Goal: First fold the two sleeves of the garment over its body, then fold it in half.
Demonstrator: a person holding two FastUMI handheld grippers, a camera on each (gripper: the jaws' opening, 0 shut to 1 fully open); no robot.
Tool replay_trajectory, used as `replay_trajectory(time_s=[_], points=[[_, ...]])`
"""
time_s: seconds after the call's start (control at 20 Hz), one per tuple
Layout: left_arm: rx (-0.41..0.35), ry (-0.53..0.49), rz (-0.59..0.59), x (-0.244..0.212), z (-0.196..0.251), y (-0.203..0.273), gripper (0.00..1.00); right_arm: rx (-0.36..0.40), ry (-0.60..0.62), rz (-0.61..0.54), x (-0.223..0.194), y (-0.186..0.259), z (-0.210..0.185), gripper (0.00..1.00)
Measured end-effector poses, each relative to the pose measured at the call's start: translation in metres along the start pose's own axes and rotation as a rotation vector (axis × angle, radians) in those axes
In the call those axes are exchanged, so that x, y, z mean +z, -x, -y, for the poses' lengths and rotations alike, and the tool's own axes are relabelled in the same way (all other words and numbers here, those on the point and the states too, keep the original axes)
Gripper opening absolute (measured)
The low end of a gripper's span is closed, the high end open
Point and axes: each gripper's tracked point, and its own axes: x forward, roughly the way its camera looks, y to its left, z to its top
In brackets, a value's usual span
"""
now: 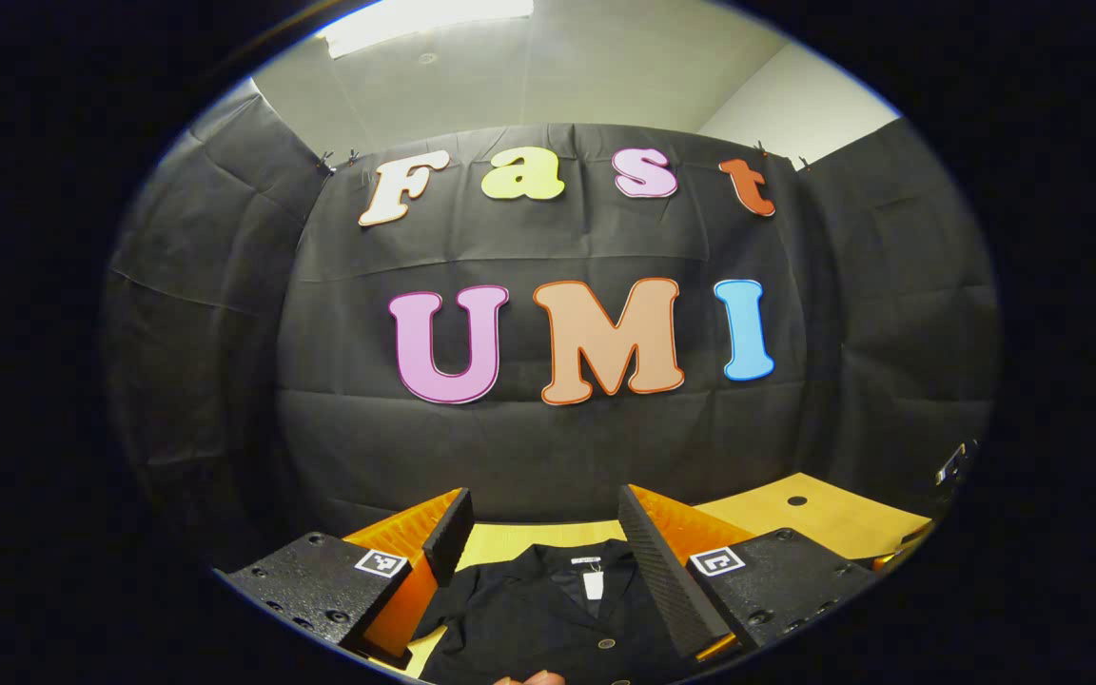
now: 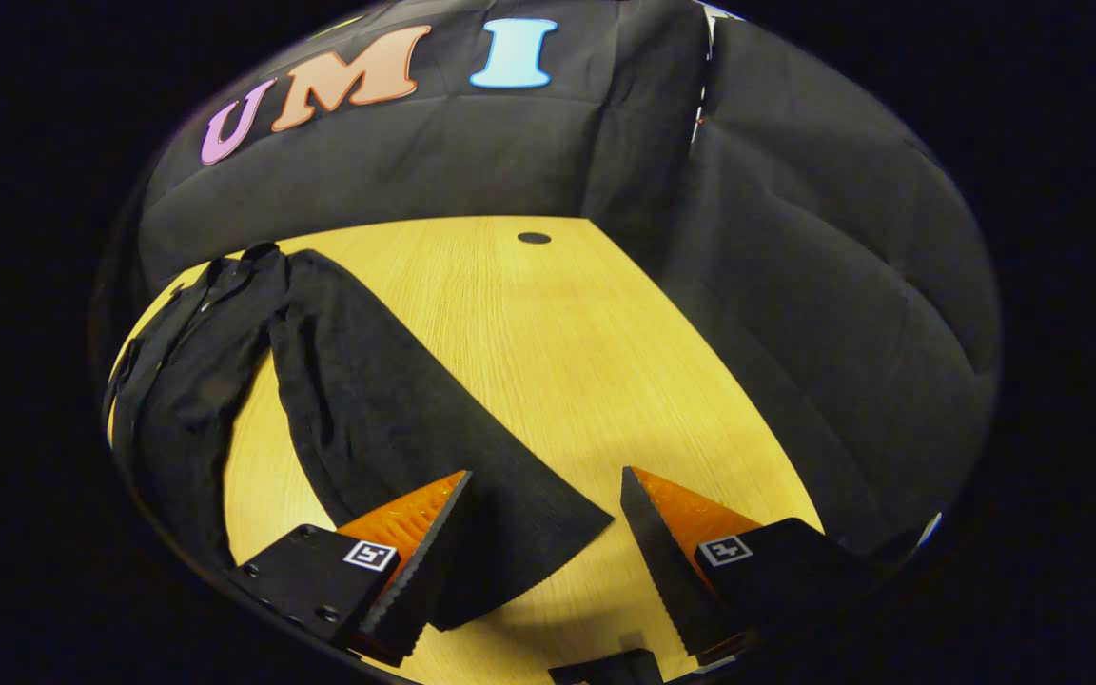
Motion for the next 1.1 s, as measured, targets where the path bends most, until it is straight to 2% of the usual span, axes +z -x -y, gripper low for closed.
replay_trajectory(time_s=[0.05, 0.2, 0.3, 0.45, 0.55, 0.6, 0.65, 0.8, 0.85, 0.9, 0.95, 1.1], points=[[0.003, -0.002, -0.003, -0.001, 0.002, -0.001, 0.92, 0.022, 0.015, -0.053, -0.009, -0.001, -0.001, 0.99], [0.015, -0.004, -0.010, -0.003, 0.008, -0.003, 0.92, 0.080, -0.044, -0.097, -0.012, -0.003, -0.002, 0.98], [0.023, 0.000, -0.015, -0.006, 0.011, -0.004, 0.92, 0.107, -0.088, -0.082, -0.007, -0.005, -0.002, 0.97], [0.026, 0.006, -0.020, -0.006, 0.021, -0.007, 0.92, 0.140, -0.048, -0.092, -0.009, -0.007, -0.009, 0.92], [0.029, 0.002, -0.020, -0.006, 0.024, -0.007, 0.92, 0.168, -0.019, -0.078, -0.007, -0.007, -0.017, 0.77], [0.033, 0.001, -0.020, -0.006, 0.025, -0.008, 0.92, 0.180, -0.007, -0.074, -0.007, -0.006, -0.021, 0.63], [0.038, 0.001, -0.020, -0.006, 0.027, -0.007, 0.92, 0.199, -0.003, -0.067, -0.007, -0.006, -0.026, 0.55], [0.052, 0.006, -0.028, -0.009, 0.029, -0.005, 0.92, 0.201, -0.067, -0.074, -0.006, -0.005, -0.034, 0.12], [0.056, 0.009, -0.028, -0.009, 0.029, -0.004, 0.92, 0.199, -0.089, -0.076, -0.006, -0.006, -0.034, 0.11], [0.060, 0.012, -0.024, -0.008, 0.027, -0.001, 0.92, 0.200, -0.101, -0.088, -0.006, -0.002, -0.037, 0.05], [0.063, 0.014, -0.019, -0.006, 0.025, 0.002, 0.92, 0.206, -0.112, -0.098, -0.005, 0.001, -0.039, 0.05], [0.071, -0.002, 0.012, -0.001, 0.010, 0.007, 0.95, 0.271, -0.111, -0.058, 0.017, 0.019, -0.071, 0.03]])
